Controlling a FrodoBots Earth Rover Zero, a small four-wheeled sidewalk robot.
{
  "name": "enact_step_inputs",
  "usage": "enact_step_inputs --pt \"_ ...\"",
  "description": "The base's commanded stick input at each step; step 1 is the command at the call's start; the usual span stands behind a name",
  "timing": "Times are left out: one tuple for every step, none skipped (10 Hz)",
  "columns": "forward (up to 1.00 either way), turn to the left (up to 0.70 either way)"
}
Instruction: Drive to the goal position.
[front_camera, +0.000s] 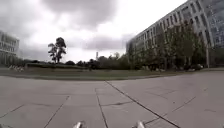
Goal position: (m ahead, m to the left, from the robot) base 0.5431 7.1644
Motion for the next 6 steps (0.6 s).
enact_step_inputs --pt "0.0 0.3" --pt "0.0 0.3" --pt "0.0 0.3" --pt "0.0 0.3" --pt "0.0 0.3" --pt "0.0 0.3"
